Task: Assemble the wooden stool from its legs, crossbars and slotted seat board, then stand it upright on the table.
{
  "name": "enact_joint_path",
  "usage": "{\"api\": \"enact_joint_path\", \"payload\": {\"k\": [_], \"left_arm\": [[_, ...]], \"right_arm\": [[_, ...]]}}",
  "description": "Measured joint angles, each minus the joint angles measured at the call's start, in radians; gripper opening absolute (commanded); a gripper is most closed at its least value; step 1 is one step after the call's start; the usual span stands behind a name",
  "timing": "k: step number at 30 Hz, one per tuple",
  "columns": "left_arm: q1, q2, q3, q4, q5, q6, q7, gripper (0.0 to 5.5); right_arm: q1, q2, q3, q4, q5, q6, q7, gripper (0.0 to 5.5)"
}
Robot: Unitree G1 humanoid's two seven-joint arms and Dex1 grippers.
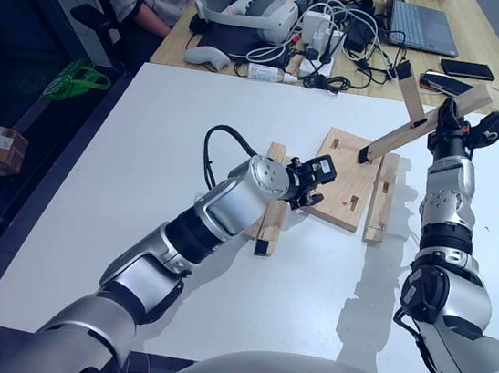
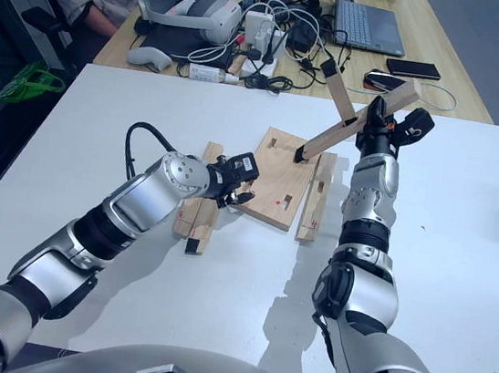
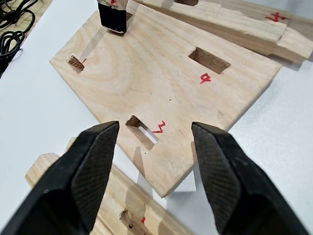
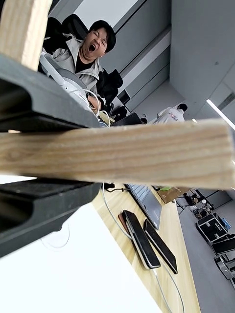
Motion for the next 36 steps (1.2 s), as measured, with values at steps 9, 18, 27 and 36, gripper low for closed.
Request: {"api": "enact_joint_path", "payload": {"k": [9,18,27,36], "left_arm": [[0.023,-0.019,0.021,-0.017,0.0,0.019,0.034,2.75],[0.025,-0.029,0.023,-0.019,0.0,0.021,0.038,2.75],[0.032,-0.028,0.02,-0.031,0.0,0.033,0.037,2.75],[0.032,-0.024,0.011,-0.031,0.0,0.033,0.031,2.75]], "right_arm": [[0.027,-0.069,0.019,-0.058,-0.039,0.04,-0.018,1.01],[0.006,-0.08,0.006,-0.017,-0.021,0.041,-0.012,1.01],[-0.049,-0.084,-0.027,0.009,0.031,0.056,-0.011,1.01],[-0.06,-0.084,-0.043,0.151,0.02,-0.032,0.003,1.01]]}}
